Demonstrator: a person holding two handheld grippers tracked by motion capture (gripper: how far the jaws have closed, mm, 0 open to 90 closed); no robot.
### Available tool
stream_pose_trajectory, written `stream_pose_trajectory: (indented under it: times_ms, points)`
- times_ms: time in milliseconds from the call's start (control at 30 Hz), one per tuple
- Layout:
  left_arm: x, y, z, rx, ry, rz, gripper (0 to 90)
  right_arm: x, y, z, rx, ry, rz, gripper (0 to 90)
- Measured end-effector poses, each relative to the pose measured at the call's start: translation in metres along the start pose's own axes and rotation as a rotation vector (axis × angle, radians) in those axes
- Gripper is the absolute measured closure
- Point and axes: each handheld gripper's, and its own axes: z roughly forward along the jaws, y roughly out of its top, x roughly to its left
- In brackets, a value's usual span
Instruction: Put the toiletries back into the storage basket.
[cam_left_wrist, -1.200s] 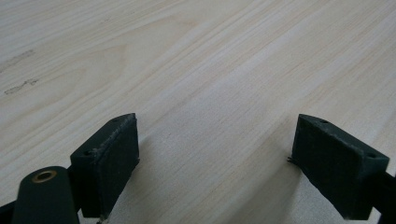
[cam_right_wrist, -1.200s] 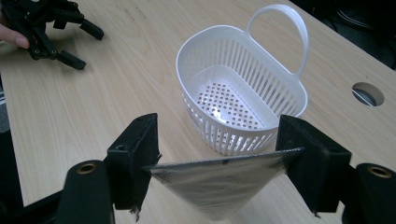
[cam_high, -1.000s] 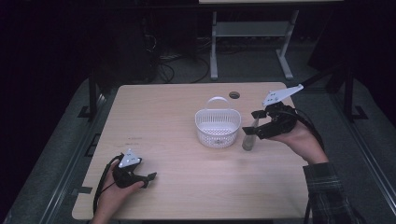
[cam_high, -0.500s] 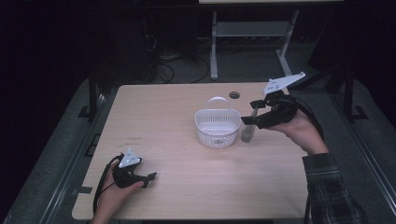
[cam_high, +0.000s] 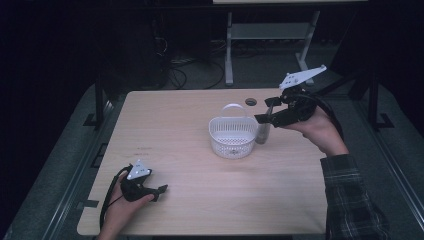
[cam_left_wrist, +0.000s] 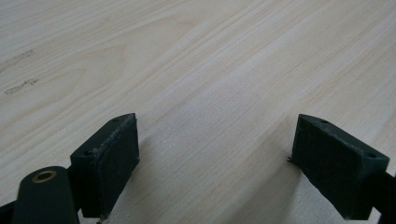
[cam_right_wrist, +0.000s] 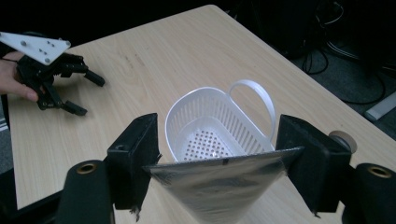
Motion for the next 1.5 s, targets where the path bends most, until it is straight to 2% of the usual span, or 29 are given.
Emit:
stream_pose_trajectory:
  times_ms: [433,833,1500]
  points:
    - [0.0,0.0,0.0,0.0,0.0,0.0,13.7,-0.007,0.014,0.01,-0.011,-0.004,0.006,30.0]
    - [0.0,0.0,0.0,-0.002,0.001,0.0,13.7,-0.015,0.016,0.03,0.004,-0.003,0.019,30.0]
    - [0.0,0.0,0.0,-0.002,0.001,0.0,13.7,-0.019,0.017,0.058,0.022,0.007,0.041,30.0]
